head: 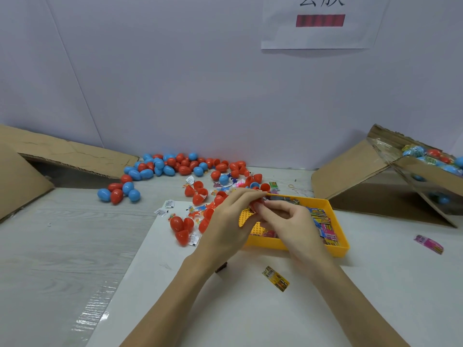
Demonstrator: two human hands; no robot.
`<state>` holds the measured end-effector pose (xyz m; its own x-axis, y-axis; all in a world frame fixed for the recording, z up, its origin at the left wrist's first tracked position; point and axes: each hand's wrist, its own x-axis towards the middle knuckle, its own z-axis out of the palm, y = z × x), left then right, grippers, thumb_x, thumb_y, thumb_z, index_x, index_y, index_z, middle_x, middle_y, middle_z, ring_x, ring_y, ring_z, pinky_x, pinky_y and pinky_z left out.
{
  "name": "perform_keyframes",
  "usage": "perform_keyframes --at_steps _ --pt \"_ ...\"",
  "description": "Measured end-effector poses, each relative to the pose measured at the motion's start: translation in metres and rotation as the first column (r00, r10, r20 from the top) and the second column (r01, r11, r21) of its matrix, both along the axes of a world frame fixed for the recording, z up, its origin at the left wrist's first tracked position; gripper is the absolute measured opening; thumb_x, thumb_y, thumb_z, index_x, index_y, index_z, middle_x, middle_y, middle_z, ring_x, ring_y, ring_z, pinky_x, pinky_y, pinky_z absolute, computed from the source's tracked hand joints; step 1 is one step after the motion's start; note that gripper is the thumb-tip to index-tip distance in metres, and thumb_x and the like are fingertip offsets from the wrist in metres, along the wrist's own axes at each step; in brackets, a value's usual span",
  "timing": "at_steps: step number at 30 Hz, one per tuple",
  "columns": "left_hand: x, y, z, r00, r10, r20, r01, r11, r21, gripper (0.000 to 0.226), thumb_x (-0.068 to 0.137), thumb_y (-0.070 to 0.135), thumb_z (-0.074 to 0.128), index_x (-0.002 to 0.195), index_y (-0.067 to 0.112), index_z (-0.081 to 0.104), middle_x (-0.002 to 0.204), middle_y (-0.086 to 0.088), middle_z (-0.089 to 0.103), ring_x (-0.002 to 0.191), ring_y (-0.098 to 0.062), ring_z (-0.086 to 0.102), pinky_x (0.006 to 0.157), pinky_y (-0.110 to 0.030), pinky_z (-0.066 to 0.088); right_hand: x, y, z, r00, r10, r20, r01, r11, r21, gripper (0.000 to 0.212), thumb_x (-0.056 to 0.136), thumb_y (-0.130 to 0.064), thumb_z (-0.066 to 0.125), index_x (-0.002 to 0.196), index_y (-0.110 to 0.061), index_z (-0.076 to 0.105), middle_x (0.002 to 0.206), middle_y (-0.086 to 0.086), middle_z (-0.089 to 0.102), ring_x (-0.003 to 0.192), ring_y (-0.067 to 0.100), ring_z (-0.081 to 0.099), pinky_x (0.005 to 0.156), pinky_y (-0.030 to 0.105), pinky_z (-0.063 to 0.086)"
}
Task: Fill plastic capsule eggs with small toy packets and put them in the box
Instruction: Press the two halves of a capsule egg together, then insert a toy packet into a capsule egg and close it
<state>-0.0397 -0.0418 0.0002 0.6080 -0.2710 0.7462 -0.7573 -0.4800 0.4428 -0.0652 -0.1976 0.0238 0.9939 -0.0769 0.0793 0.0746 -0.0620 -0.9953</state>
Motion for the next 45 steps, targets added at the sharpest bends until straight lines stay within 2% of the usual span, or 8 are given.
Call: perform_keyframes --at_steps 8,16,20,22,25,27,33,45 --pt "-0.001 -0.005 -0.005 0.991 0.048 0.125 -0.057 0.996 0.072 0.034 0.092 -0.003 0.070 0.126 0.001 0.068 0.124 -0.009 0.068 0.116 -0.021 0.064 0.101 -0.028 0.052 0.001 0.002 0.003 0.997 -0.051 0.060 0.055 0.996 -0.065 0.014 0.090 -0.024 0.079 0.094 -0.035 0.070 0.096 -0.008 0.076 0.093 0.010 0.073 0.060 0.013 0.054" --pt "0.004 0.004 -0.006 0.987 0.091 0.129 -0.120 0.964 0.237 0.043 0.094 0.012 0.072 0.136 0.009 0.064 0.134 -0.004 0.066 0.122 -0.020 0.063 0.098 -0.030 0.056 0.007 -0.003 -0.004 0.997 -0.052 0.056 0.064 0.970 -0.235 0.021 0.092 -0.027 0.077 0.112 -0.019 0.077 0.098 -0.005 0.078 0.093 0.010 0.074 0.078 0.025 0.062" --pt "0.010 0.013 -0.007 0.975 0.207 0.084 -0.222 0.937 0.269 0.048 0.097 0.027 0.069 0.141 0.011 0.059 0.138 -0.002 0.062 0.126 -0.020 0.059 0.100 -0.029 0.051 0.022 -0.026 0.011 0.997 -0.040 -0.069 0.035 0.997 -0.070 0.024 0.097 -0.016 0.071 0.120 -0.007 0.073 0.093 0.005 0.080 0.086 0.015 0.076 0.080 0.025 0.061" --pt "0.013 0.015 -0.010 0.971 0.235 0.034 -0.234 0.926 0.297 0.041 0.098 0.027 0.067 0.137 0.012 0.062 0.137 -0.001 0.061 0.125 -0.021 0.058 0.100 -0.033 0.052 0.039 -0.049 0.036 0.998 0.000 -0.069 0.013 0.982 0.187 0.027 0.097 -0.011 0.068 0.120 0.004 0.070 0.093 0.011 0.079 0.086 0.018 0.074 0.083 0.026 0.060" --pt "0.015 0.015 -0.014 0.972 0.235 0.003 -0.224 0.926 0.304 0.029 0.098 0.024 0.067 0.125 0.013 0.069 0.130 -0.001 0.063 0.118 -0.020 0.058 0.093 -0.031 0.050 0.067 -0.101 0.086 0.994 -0.110 0.007 0.069 0.671 0.738 0.031 0.102 -0.011 0.059 0.127 0.008 0.060 0.103 0.016 0.068 0.099 0.022 0.068 0.072 0.023 0.061" --pt "0.016 0.015 -0.015 0.972 0.234 0.001 -0.223 0.928 0.299 0.023 0.098 0.023 0.068 0.118 0.012 0.073 0.126 -0.001 0.064 0.114 -0.020 0.059 0.089 -0.030 0.050 0.080 -0.131 0.104 0.978 -0.208 -0.022 0.143 0.591 0.794 0.042 0.104 -0.024 0.058 0.137 0.002 0.051 0.113 0.019 0.061 0.109 0.024 0.068 0.074 0.024 0.062" --pt "0.018 0.016 -0.018 0.971 0.238 -0.028 -0.217 0.922 0.320 0.018 0.099 0.025 0.066 0.109 0.014 0.075 0.123 0.002 0.063 0.112 -0.017 0.058 0.087 -0.024 0.046 0.072 -0.116 0.053 0.985 -0.040 -0.171 0.123 0.851 0.511 0.028 0.102 -0.008 0.058 0.126 0.007 0.063 0.114 0.020 0.074 0.091 0.021 0.075 0.070 0.024 0.061" --pt "0.016 0.019 -0.015 0.956 0.243 -0.164 -0.201 0.951 0.236 0.031 0.097 0.032 0.068 0.123 0.015 0.070 0.128 0.005 0.058 0.119 -0.006 0.052 0.097 -0.021 0.049 0.046 -0.035 -0.014 0.978 0.191 -0.080 -0.152 0.925 0.349 0.023 0.104 -0.011 0.056 0.112 -0.001 0.075 0.094 0.014 0.077 0.082 0.019 0.075 0.068 0.022 0.061"
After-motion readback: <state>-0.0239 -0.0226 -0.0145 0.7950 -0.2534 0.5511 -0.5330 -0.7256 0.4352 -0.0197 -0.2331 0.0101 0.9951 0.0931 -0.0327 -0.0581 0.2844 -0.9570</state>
